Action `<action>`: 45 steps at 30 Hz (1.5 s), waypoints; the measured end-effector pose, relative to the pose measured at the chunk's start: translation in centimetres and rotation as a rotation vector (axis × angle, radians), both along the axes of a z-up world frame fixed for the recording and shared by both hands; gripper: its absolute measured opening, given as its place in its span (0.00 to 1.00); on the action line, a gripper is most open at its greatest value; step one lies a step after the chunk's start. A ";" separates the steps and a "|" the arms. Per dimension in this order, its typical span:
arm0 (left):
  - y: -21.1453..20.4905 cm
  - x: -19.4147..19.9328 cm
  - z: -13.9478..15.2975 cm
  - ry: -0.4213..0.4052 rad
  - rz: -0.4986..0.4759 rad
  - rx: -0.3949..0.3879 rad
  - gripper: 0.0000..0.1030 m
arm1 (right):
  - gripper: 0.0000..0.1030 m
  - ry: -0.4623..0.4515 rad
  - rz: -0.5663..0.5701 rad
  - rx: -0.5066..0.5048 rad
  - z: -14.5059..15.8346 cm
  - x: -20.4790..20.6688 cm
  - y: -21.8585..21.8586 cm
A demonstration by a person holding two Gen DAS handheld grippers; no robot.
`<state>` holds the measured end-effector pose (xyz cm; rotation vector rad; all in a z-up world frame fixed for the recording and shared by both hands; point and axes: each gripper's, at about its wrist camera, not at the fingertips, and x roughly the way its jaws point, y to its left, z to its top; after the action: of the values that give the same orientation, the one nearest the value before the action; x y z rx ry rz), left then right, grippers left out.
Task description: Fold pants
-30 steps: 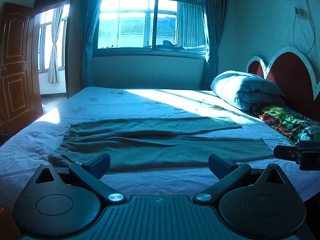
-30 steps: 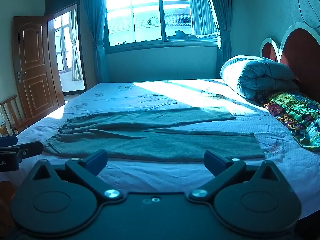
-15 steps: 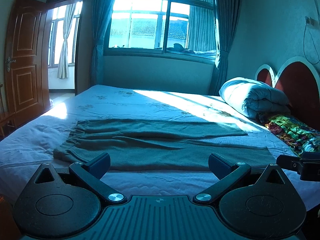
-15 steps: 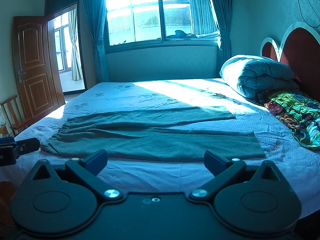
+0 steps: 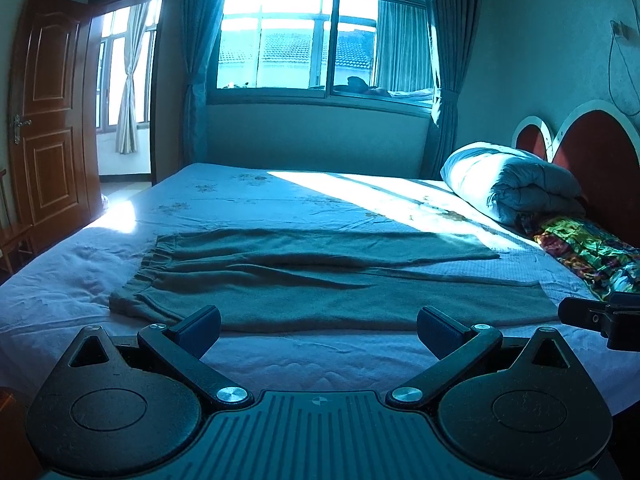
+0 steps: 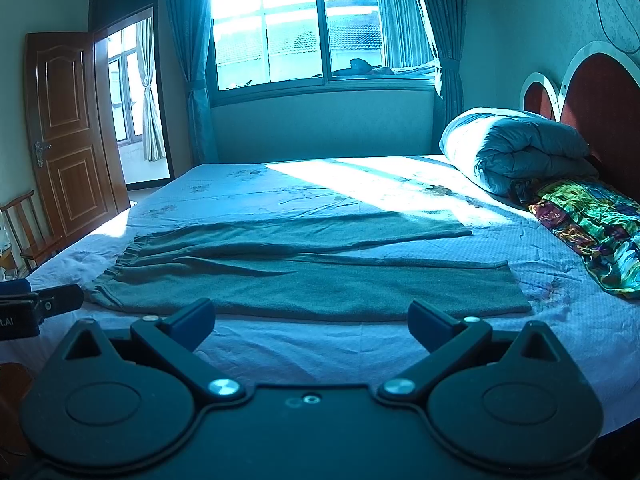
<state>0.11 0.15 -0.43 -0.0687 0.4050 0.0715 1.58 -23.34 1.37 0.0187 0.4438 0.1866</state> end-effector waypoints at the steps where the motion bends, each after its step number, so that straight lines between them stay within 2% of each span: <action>1: 0.0 0.0 0.0 -0.001 0.001 -0.004 1.00 | 0.94 0.000 -0.001 0.000 0.0 0.0 0.0; 5: 0.3 -0.3 0.1 -0.018 -0.018 -0.056 1.00 | 0.94 -0.006 -0.027 0.008 -0.3 0.2 0.0; 9: -0.3 -0.2 0.0 -0.012 -0.008 0.003 1.00 | 0.94 0.001 -0.022 0.017 -0.3 0.2 -0.1; 30: -1.3 -0.3 0.3 -0.010 0.024 0.041 1.00 | 0.94 0.005 -0.007 0.010 -0.2 0.2 -0.1; 35: -0.6 -0.3 0.1 -0.015 0.014 -0.022 1.00 | 0.94 -0.006 -0.005 0.012 -0.2 0.1 0.0; 40: 0.7 0.5 -0.5 0.008 0.035 -0.069 1.00 | 0.94 0.016 0.008 0.068 -0.5 0.7 -0.6; 45: 2.5 2.6 -1.0 0.010 0.050 -0.034 1.00 | 0.94 0.041 0.021 0.081 -0.9 3.3 -1.0</action>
<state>2.76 2.62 -1.43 -0.1122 0.4144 0.1140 4.93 -24.33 0.47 0.0978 0.4771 0.2247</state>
